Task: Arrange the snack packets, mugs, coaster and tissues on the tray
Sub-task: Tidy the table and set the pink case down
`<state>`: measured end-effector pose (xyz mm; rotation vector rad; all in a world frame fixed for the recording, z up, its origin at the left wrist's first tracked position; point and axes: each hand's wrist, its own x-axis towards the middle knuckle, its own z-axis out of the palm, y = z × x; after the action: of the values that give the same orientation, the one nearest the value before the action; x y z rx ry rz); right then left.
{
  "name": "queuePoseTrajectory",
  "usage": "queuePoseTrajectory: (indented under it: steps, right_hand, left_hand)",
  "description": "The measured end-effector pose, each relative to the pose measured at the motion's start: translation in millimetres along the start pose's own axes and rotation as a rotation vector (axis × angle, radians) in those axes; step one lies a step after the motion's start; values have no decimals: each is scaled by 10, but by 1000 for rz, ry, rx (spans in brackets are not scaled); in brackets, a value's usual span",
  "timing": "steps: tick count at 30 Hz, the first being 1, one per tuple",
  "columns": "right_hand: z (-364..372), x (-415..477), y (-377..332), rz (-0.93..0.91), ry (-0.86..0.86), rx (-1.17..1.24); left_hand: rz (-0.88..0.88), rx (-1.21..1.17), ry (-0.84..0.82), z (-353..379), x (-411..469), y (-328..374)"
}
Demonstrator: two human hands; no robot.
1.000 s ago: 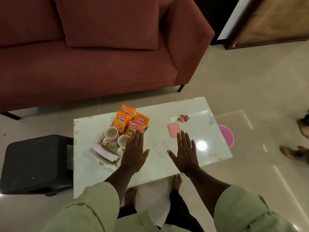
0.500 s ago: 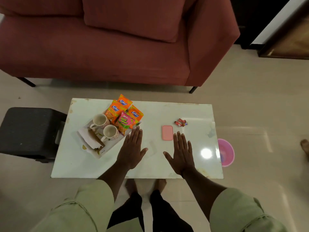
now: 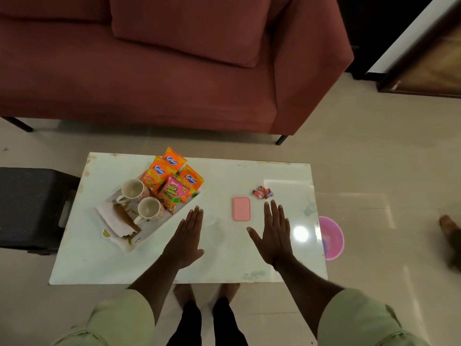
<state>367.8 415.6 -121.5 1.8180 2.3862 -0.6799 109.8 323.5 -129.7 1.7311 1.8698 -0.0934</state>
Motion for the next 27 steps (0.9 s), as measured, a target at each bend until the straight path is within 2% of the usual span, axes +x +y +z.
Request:
queuePoseTrajectory:
  steps: [9,16,22,27]
  right_hand:
    - [192,675,352,83,-20,156]
    - [552,1299,636,143,-36,212]
    - [986,1813,893,157,-90,145]
    - [1216,2023,1006,122,-115,35]
  left_hand:
    - [-51,-139,-31,382,503,-134]
    - [-124,-282,-46,957,862,-277]
    - [-203,-427,32,1420,1023,-327]
    - [-191,-504,82,1687,978,-391]
